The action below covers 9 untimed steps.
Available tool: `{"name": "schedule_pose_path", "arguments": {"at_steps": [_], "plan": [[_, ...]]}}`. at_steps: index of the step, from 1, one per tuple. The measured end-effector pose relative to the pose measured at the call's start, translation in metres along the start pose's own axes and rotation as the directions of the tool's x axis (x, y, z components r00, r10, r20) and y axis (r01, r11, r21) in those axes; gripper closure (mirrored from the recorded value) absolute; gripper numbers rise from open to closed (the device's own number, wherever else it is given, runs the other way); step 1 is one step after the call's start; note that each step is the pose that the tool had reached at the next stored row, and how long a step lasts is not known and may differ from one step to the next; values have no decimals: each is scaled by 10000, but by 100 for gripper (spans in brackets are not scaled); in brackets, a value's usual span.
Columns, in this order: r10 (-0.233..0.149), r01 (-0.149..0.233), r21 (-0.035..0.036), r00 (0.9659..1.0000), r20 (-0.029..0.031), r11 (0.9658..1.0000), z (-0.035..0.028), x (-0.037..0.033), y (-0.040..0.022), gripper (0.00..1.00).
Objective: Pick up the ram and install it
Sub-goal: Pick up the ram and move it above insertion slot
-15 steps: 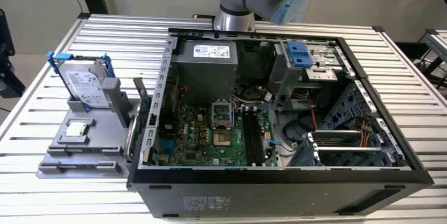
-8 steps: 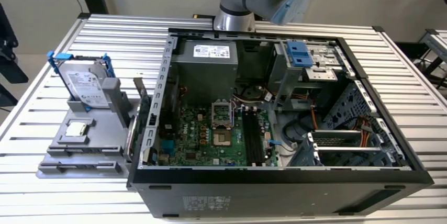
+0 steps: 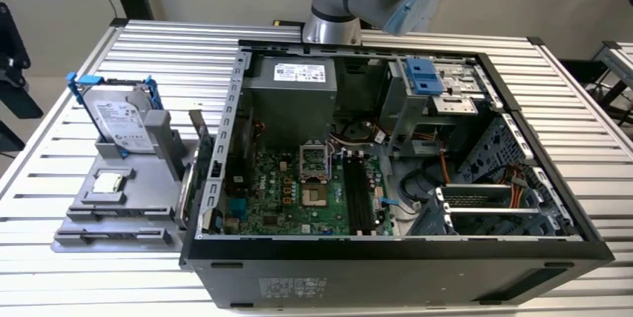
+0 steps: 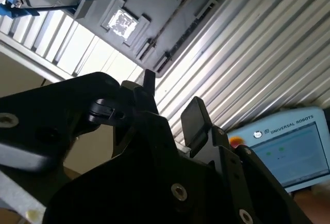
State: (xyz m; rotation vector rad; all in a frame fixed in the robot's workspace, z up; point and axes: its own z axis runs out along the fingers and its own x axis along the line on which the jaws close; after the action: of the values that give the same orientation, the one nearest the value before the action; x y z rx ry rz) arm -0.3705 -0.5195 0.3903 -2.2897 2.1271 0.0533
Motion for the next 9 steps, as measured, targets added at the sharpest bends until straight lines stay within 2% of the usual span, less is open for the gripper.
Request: {"name": "schedule_pose_path", "arguments": {"at_steps": [5,9], "plan": [[643,-643,22,9979,8,9979,58,1,0,0],[688,-688,30,9976,9,9976,93,-1,-1,0]]}}
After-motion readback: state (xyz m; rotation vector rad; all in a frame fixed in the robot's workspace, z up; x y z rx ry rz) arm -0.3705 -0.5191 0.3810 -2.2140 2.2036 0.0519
